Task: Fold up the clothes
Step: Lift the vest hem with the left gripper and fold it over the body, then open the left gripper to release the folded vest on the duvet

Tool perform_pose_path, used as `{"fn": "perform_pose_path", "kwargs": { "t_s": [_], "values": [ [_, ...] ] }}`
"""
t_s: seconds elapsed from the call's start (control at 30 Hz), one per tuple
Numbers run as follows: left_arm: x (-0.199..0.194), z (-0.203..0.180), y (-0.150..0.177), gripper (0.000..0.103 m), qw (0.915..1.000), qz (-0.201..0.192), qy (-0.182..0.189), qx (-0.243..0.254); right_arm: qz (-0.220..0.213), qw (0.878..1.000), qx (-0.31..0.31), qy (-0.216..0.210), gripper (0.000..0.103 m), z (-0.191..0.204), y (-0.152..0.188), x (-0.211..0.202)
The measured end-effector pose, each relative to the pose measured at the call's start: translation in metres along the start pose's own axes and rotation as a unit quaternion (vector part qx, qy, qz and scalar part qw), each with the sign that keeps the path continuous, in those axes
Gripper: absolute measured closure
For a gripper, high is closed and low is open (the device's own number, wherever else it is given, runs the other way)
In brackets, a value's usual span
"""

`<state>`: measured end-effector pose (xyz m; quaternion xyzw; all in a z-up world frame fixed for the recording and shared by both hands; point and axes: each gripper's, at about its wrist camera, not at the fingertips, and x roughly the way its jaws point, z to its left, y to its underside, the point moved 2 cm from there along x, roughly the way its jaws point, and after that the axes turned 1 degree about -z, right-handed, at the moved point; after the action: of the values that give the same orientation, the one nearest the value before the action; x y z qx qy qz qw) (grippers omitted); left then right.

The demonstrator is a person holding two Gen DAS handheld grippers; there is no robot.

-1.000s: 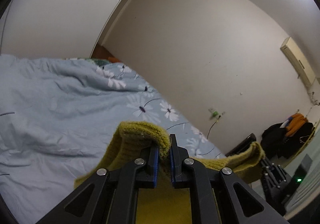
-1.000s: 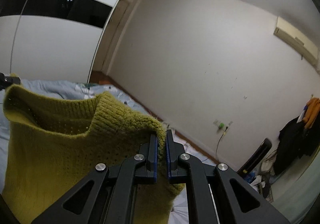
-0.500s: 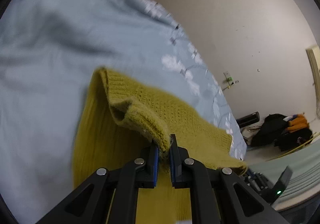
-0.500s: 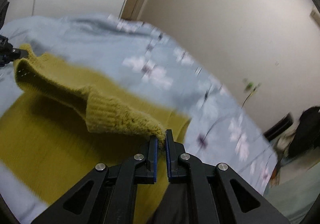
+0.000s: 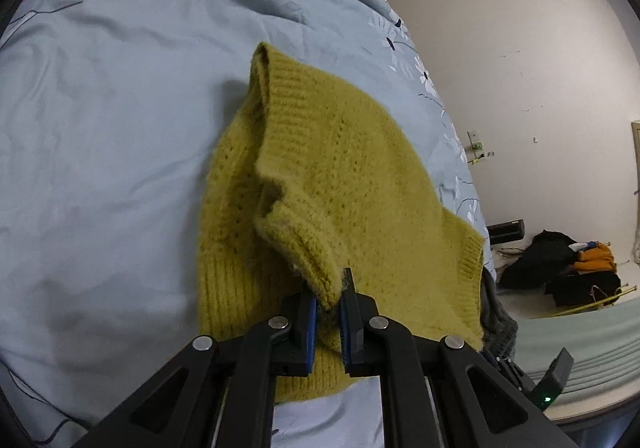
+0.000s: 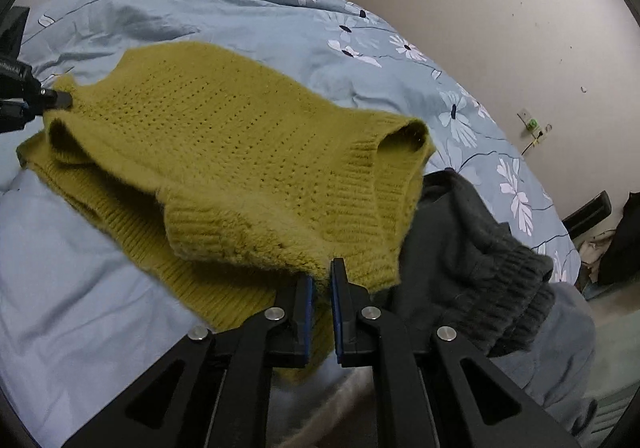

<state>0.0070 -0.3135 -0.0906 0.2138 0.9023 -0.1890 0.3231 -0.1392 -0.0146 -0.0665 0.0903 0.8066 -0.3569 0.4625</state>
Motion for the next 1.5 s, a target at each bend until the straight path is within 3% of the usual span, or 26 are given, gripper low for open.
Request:
{"fn": "perform_pose_path", "kwargs": {
  "t_s": [0.13, 0.2, 0.27, 0.3, 0.37, 0.4, 0.6, 0.7, 0.8, 0.97, 1.2, 1.3, 1.4, 1.5],
  "values": [
    [-0.003, 0.002, 0.006, 0.088, 1.0000, -0.002, 0.003, -0.002, -0.006, 1.000, 0.016, -0.009, 0.083, -0.004, 0.003, -0.013],
    [-0.005, 0.003, 0.009, 0.081, 1.0000, -0.004, 0.005, -0.003, -0.015, 0.998, 0.045, -0.028, 0.081, -0.011, 0.005, -0.026],
    [-0.009, 0.005, 0.010, 0.063, 0.9999, -0.010, 0.001, -0.004, -0.022, 0.994, 0.083, -0.062, 0.075, -0.020, 0.008, -0.035],
    [-0.014, 0.011, 0.008, 0.059, 0.9997, -0.021, -0.005, -0.007, -0.022, 0.991, 0.103, -0.081, 0.071, -0.024, 0.010, -0.038],
    [-0.022, 0.020, 0.004, 0.043, 0.9990, -0.041, -0.013, -0.015, -0.018, 0.981, 0.148, -0.126, 0.055, -0.031, 0.014, -0.039],
    [-0.022, 0.024, 0.002, 0.041, 0.9987, -0.043, -0.015, -0.024, -0.014, 0.974, 0.171, -0.148, 0.053, -0.034, 0.016, -0.038],
    [0.006, 0.048, -0.001, 0.033, 0.9971, -0.010, 0.000, -0.075, 0.010, 0.937, 0.304, -0.171, 0.044, -0.062, 0.027, -0.019],
    [0.016, 0.055, 0.002, 0.033, 0.9951, 0.006, 0.013, -0.098, 0.019, 0.903, 0.374, -0.210, 0.036, -0.076, 0.031, -0.002],
    [0.018, 0.050, 0.001, 0.033, 0.9947, 0.003, 0.031, -0.098, 0.012, 0.893, 0.392, -0.223, 0.035, -0.080, 0.024, 0.006],
    [0.021, 0.049, -0.004, 0.029, 0.9947, 0.005, 0.034, -0.097, 0.040, 0.900, 0.398, -0.172, 0.035, -0.079, 0.008, 0.023],
    [0.024, 0.039, -0.003, 0.031, 0.9984, 0.009, 0.000, -0.056, 0.069, 0.930, 0.342, -0.112, 0.035, -0.056, -0.006, 0.027],
    [0.025, 0.028, 0.000, 0.031, 0.9994, 0.009, -0.029, -0.015, 0.087, 0.932, 0.340, -0.093, 0.035, -0.051, -0.004, 0.031],
    [0.027, 0.023, 0.002, 0.031, 0.9989, 0.009, -0.046, 0.007, 0.086, 0.942, 0.315, -0.084, 0.035, -0.040, -0.009, 0.028],
    [0.026, 0.023, 0.002, 0.031, 0.9988, 0.007, -0.047, 0.010, 0.101, 0.935, 0.330, -0.081, 0.034, -0.042, -0.007, 0.039]
  ]
}}
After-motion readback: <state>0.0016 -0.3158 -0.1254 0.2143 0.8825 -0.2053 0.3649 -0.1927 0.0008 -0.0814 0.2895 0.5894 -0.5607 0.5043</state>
